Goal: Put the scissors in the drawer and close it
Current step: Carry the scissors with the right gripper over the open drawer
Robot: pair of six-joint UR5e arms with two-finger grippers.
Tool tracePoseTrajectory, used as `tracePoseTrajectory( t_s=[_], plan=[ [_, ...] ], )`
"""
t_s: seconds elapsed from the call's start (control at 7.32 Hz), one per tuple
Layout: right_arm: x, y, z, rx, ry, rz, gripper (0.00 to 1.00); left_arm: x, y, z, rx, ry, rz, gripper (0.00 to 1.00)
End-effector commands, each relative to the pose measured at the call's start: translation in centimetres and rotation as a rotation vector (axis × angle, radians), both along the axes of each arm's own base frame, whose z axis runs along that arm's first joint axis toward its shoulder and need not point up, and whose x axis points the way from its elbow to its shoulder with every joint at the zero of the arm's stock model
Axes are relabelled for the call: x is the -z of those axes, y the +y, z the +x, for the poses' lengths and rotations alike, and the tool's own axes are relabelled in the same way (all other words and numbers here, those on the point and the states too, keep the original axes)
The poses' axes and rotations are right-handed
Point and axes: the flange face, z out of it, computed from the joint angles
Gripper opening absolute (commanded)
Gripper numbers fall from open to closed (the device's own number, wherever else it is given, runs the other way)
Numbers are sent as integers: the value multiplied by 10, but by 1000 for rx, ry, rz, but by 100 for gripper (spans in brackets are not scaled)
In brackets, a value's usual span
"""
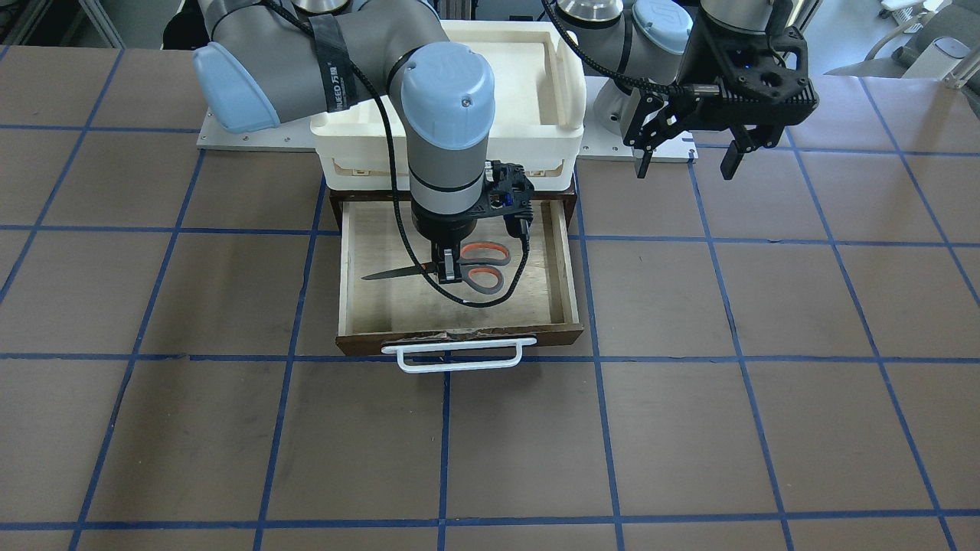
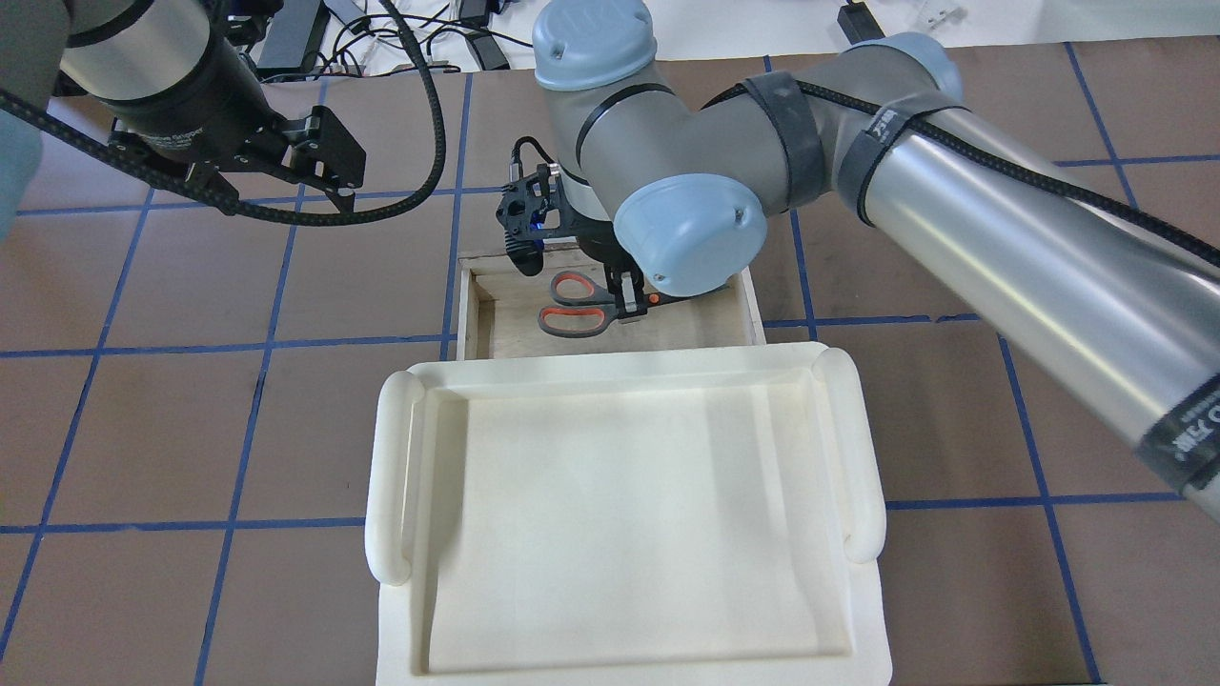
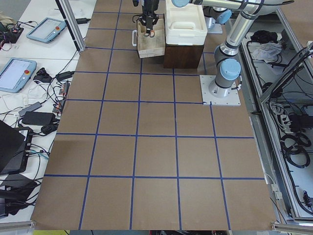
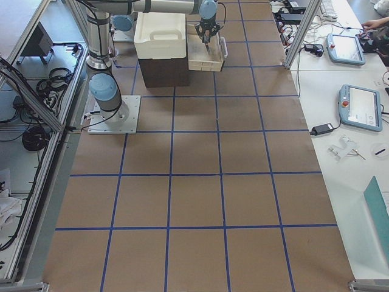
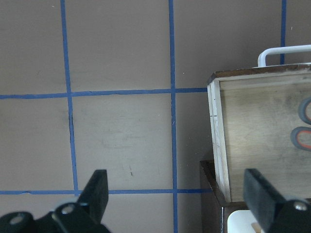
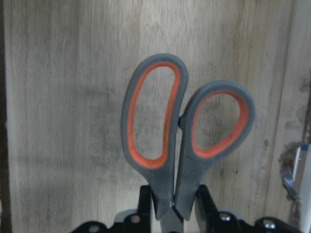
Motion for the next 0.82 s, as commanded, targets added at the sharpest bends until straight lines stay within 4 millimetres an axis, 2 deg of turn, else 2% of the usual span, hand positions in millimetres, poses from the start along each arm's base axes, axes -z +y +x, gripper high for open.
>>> tracePoseTrajectory(
  t_s=[0.0,0.14,0.27,0.41,0.68],
  plan=[
    [10,13,20,40,10,11,0,0,0,0,0,-1,0,100],
    [17,15,22,43,18,21,22,0,0,0,0,-1,0,100],
    [18,17,21,45,18,24,55,0,0,0,0,-1,0,100],
    [15,16,21,59,9,12,99,0,0,0,0,-1,0,100],
    [-6,17,18,114,-2,-25,100,-2,-1,-1,2,4,-3,100]
  ],
)
